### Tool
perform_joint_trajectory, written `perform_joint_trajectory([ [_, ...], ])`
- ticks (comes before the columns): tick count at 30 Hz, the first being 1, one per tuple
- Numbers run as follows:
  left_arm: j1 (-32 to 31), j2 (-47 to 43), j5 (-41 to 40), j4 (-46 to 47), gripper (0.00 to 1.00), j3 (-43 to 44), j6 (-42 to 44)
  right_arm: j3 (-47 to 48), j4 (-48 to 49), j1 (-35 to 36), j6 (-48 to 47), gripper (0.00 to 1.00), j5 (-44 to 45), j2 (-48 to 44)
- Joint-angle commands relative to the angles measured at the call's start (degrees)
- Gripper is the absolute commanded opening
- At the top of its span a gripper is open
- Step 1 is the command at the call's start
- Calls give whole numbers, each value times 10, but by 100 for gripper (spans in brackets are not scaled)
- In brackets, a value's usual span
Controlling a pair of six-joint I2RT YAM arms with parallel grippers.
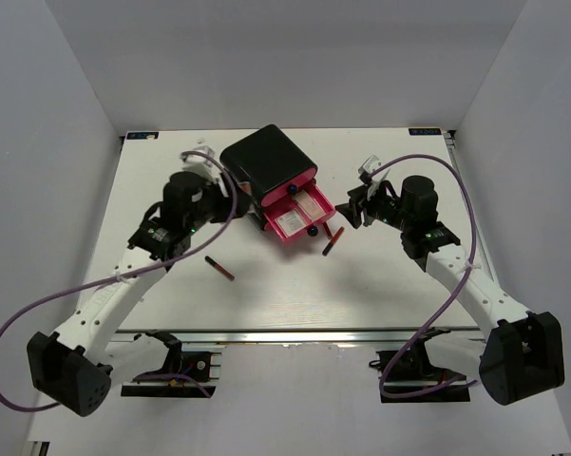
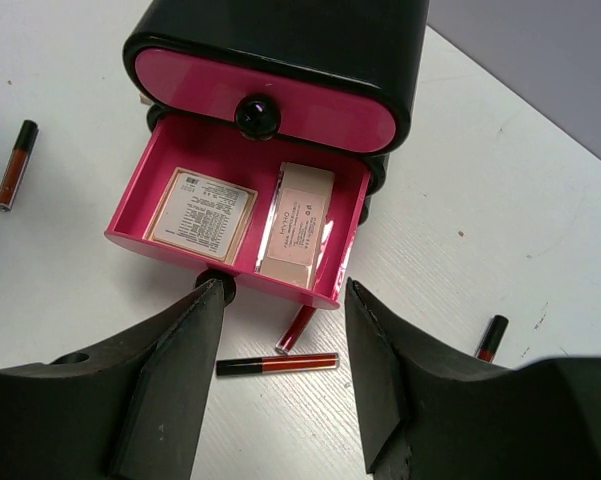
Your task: Organize the makeup
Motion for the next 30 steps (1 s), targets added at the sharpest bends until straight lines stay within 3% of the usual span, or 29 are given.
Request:
perform_joint_trajectory([
  [1, -90, 17, 15, 31, 0, 7, 46, -5, 5, -3, 6, 58, 1, -16],
  [6, -202, 90, -28, -6, 0, 67, 173, -7, 0, -5, 9, 58, 3, -24],
  [12, -212, 194, -87, -19, 0, 143, 293, -18, -7, -6, 9, 58, 11, -43],
  [20, -220, 306, -136, 17, 0, 200, 323, -35, -15, -8, 13, 58, 23, -69],
  [23, -223, 333, -140, 9, 15, 214, 318, -37, -17, -12, 10, 58, 24, -73],
  [24, -224, 336, -144, 10, 35, 214, 314, -37, -17, -13, 10, 58, 25, -74],
  [25, -224, 337, -151, 10, 48, 211, 313, -37, -18, -14, 9, 58, 24, -74],
  [27, -226, 337, -165, 17, 66, 209, 312, -39, -18, -14, 9, 59, 24, -74],
  [30, -227, 337, -180, 18, 74, 218, 311, -39, -17, -15, 10, 59, 21, -73],
])
